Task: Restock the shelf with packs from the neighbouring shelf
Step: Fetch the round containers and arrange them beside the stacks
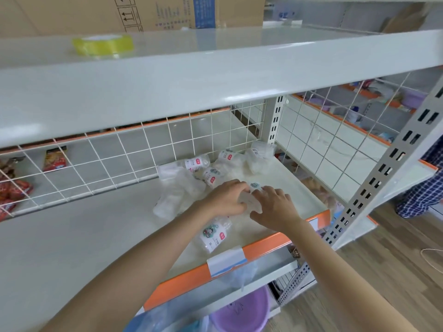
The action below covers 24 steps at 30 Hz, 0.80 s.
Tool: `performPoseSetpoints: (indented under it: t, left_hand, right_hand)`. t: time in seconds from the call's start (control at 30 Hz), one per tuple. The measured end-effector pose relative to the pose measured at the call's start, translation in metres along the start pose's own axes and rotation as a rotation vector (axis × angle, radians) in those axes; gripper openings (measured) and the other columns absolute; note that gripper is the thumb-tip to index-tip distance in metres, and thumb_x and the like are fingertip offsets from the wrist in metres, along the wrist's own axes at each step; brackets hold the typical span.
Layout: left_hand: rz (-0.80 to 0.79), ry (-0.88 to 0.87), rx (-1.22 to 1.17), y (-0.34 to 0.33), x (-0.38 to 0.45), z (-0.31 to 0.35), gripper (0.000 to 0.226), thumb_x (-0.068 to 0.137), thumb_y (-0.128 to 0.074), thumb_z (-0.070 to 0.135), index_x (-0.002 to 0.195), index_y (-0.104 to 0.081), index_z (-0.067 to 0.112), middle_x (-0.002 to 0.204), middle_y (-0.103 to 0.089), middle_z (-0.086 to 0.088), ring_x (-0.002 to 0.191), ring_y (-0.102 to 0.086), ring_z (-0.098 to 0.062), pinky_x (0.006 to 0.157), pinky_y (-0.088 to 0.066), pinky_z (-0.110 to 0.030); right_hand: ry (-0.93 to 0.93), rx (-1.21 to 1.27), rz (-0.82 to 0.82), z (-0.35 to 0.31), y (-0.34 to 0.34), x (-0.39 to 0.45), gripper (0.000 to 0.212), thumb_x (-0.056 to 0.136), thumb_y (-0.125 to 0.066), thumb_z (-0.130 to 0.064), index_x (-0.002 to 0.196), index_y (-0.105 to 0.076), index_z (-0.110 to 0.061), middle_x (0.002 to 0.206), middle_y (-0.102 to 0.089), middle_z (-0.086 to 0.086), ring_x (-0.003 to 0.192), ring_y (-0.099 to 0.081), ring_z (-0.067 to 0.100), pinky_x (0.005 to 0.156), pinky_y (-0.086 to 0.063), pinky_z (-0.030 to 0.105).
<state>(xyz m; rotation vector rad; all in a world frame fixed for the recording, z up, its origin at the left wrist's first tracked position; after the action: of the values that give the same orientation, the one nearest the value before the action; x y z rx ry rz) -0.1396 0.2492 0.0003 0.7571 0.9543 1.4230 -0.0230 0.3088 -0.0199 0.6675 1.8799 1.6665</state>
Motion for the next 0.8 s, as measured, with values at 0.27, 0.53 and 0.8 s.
performPoseSetpoints:
  t: [0.27, 0.53, 0.8]
  left_hand:
    - [0.046, -0.012, 0.029, 0.003, -0.009, -0.006, 0.023, 0.076, -0.064, 0.024, 0.095, -0.06, 0.012, 0.091, -0.059, -0.001, 0.085, -0.055, -0.019, 0.073, -0.046, -0.033]
    - [0.452, -0.008, 0.011, 0.043, -0.057, -0.023, 0.027, 0.083, -0.065, 0.019, 0.105, -0.06, 0.005, 0.096, -0.061, -0.005, 0.086, -0.055, -0.022, 0.076, -0.044, -0.031]
    - [0.799, 0.281, -0.039, 0.069, -0.178, -0.085, 0.029, 0.08, -0.07, 0.014, 0.107, -0.062, 0.007, 0.104, -0.066, -0.005, 0.08, -0.059, -0.021, 0.081, -0.052, -0.032]
  right_hand:
    - [0.064, -0.063, -0.068, 0.006, 0.0, -0.008, 0.07, 0.078, -0.057, -0.041, 0.139, -0.025, -0.031, 0.135, -0.033, 0.008, 0.117, -0.041, 0.031, 0.095, -0.035, 0.039]
    - [-0.002, 0.216, 0.16, 0.004, -0.002, -0.011, 0.052, 0.082, -0.063, -0.033, 0.126, -0.047, -0.01, 0.122, -0.038, 0.011, 0.105, -0.051, 0.03, 0.079, -0.044, 0.032]
    - [0.368, 0.586, 0.266, -0.104, 0.042, -0.033, 0.056, 0.074, -0.041, -0.044, 0.118, -0.053, -0.01, 0.11, -0.06, 0.009, 0.1, -0.053, 0.025, 0.08, -0.04, 0.028]
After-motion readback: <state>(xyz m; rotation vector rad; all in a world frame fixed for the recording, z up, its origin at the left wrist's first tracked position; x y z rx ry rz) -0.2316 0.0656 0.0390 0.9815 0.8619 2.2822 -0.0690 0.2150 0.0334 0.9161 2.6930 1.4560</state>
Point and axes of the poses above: each hand's wrist, its own x-axis towards the middle knuckle, its own y-axis out of the back of the hand, z = x × y, the point moved 4 cm from there along x, towards the middle knuckle
